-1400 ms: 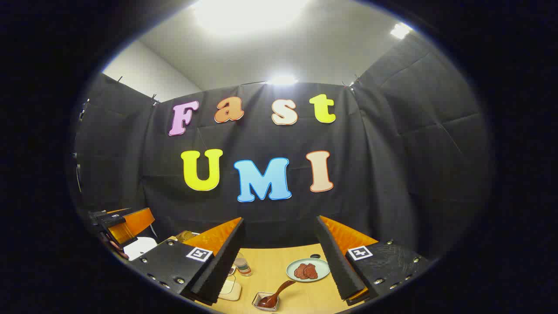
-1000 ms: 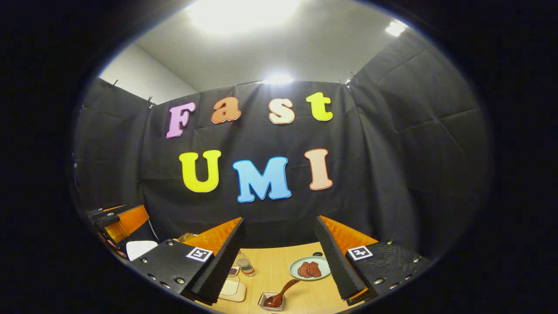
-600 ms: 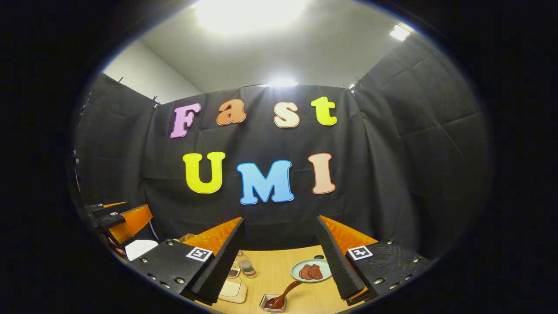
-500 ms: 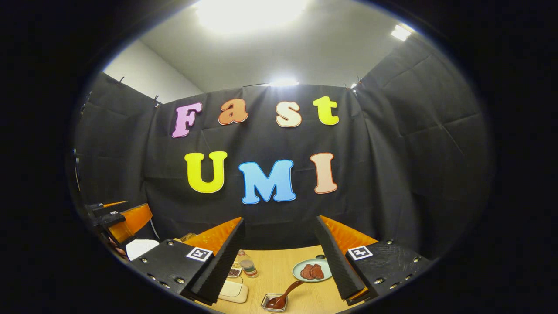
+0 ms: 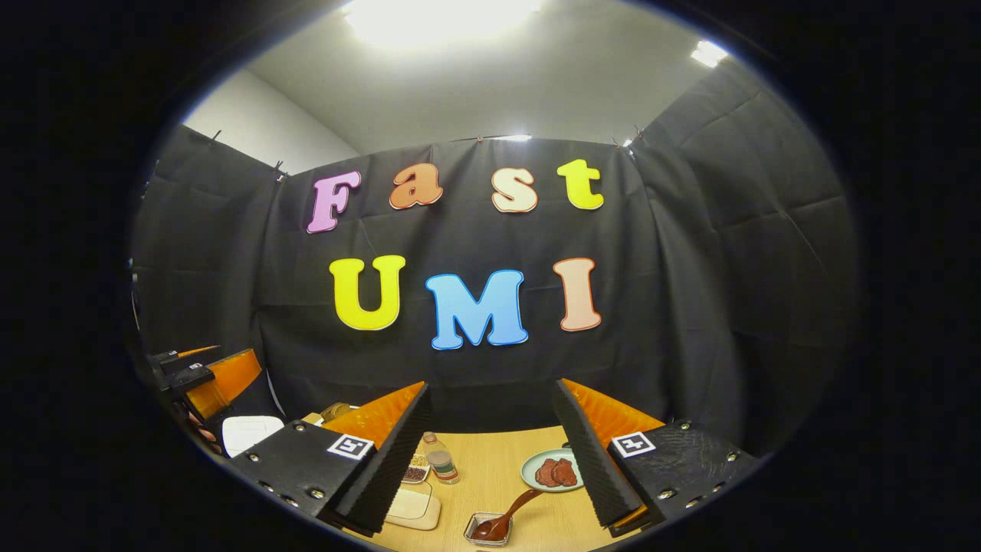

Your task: Close the left gripper, press the button to open the rice cooker; take a wooden spoon from the chopstick holder with the right hand, scoop a spoonful of rice and pour it into the rice cooker, then put the wooden spoon back into the chopstick holder.

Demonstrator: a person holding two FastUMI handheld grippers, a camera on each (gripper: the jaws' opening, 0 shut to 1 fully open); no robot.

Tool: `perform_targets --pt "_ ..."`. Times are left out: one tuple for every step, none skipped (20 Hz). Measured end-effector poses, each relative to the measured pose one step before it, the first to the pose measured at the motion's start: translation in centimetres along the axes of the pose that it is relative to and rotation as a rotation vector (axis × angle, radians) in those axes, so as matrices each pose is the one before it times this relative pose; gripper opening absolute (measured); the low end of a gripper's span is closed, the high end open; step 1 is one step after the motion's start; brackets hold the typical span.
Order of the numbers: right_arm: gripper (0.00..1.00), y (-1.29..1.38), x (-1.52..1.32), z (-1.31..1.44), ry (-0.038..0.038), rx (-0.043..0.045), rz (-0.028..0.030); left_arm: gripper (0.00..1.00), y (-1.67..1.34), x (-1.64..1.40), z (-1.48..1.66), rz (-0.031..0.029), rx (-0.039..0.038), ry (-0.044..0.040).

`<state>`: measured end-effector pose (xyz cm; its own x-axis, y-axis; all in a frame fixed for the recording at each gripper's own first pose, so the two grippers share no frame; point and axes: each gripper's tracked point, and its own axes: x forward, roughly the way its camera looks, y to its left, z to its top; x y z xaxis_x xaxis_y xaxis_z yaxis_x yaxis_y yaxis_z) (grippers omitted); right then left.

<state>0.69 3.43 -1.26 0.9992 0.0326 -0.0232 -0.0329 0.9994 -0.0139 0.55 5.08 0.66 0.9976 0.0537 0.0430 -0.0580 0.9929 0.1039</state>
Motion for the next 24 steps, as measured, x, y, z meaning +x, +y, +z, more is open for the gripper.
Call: perform_targets --pt "0.97 0.195 0.111 0.06 0.00198 -0.00203 0.00155 0.96 0.338 -0.086 -0.131 0.00178 -0.00172 0.00349" --pt "0.97 0.222 -0.007 -0.037 -0.00193 -0.00309 0.00198 0.96 0.135 0.084 -0.519 -0.00946 -0.00813 0.00597" --pt "0.97 0.223 0.015 0.13 -0.0025 -0.00521 0.00071 0.98 0.241 0.132 -0.101 -0.00959 -0.01446 0.00194" --pt "0.97 0.088 0.142 -0.057 -0.00058 -0.00527 -0.0004 0.96 0.782 0.154 -0.228 -0.00051 -0.01343 0.00331" --pt "0.97 0.168 0.107 -0.002 -0.00083 -0.00228 0.0008 0.89 0.58 0.133 -0.414 -0.00395 -0.00625 0.01077" --pt "0.97 0.194 0.076 -0.085 0.0002 0.0009 0.00084 0.84 1.029 0.251 -0.556 0.01485 0.0084 0.01533" --pt "0.97 0.152 0.134 -0.085 0.00296 0.00213 0.00268 0.66 1.307 0.303 -0.289 0.02234 0.01651 0.00938" --pt "0.97 0.168 0.223 -0.329 0.00528 0.00253 0.00586 0.48 0.926 0.247 -0.43 0.01636 0.0118 0.01144" --pt "0.97 0.583 0.167 -0.168 0.00496 0.00411 0.01993 0.18 0.955 0.357 -0.508 0.01013 -0.00127 0.01599" --pt "0.97 0.401 0.193 -0.287 0.00898 0.00144 0.01108 0.12 0.196 0.554 -0.775 -0.01596 -0.01633 0.02348" --pt "0.97 0.137 0.146 -0.212 0.00666 -0.00055 0.0091 0.14 1.212 0.242 -0.132 0.03066 -0.0055 0.0153" --pt "0.97 0.144 0.122 -0.243 0.00697 -0.00309 0.00425 0.13 1.51 0.729 -0.832 0.00321 -0.00616 0.01578" --pt "0.97 0.003 0.165 -0.13 0.00503 -0.00504 0.00241 0.09 0.781 -0.084 -0.789 0.00766 -0.01475 0.01711" --pt "0.97 0.226 0.131 -0.183 0.00486 -0.00622 0.00282 0.09 0.679 0.093 -0.801 -0.00085 -0.02324 0.02284" --pt "0.97 0.029 0.235 -0.126 0.00512 -0.0054 0.0027 0.09 1.066 0.41 -0.899 0.00247 -0.0232 0.02708" --pt "0.97 0.093 0.131 -0.208 0.00472 -0.00468 0.00183 0.08 1.423 0.627 -0.832 0.00517 -0.02161 0.02825" --pt "0.97 -0.047 0.124 -0.167 0.00524 -0.00326 -0.00113 0.09 1.153 0.505 -0.915 0.00349 -0.02569 0.03137" --pt "0.97 0.023 0.192 -0.368 0.00854 -0.00169 -0.00101 0.09 1.319 0.46 -0.989 0.01013 -0.025 0.03434" --pt "0.97 -0.002 0.088 -0.288 0.00699 -0.00027 -0.00085 0.09 1.422 0.641 -0.955 0.01302 -0.02576 0.02975" --pt "0.97 -0.105 0.105 -0.384 0.00788 -0.00134 -0.00244 0.09 1.366 0.493 -0.934 0.01644 -0.01578 0.03224" --pt "0.97 -0.123 0.238 -0.322 0.01153 -0.00286 -0.00258 0.09 1.449 0.589 -0.883 0.02048 -0.00513 0.03081" --pt "0.97 -0.117 0.103 -0.444 0.01302 -0.00289 -0.00323 0.09 1.282 0.847 -1.073 0.01343 -0.00668 0.04329" --pt "0.97 -0.123 0.194 -0.395 0.01681 0.00153 -0.00253 0.07 0.97 0.783 -0.919 0.00505 -0.01784 0.03979" --pt "0.97 0.074 0.116 -0.289 0.01123 0.00518 0.00075 0.09 0.735 0.673 -0.684 0.00353 -0.03414 0.03515"
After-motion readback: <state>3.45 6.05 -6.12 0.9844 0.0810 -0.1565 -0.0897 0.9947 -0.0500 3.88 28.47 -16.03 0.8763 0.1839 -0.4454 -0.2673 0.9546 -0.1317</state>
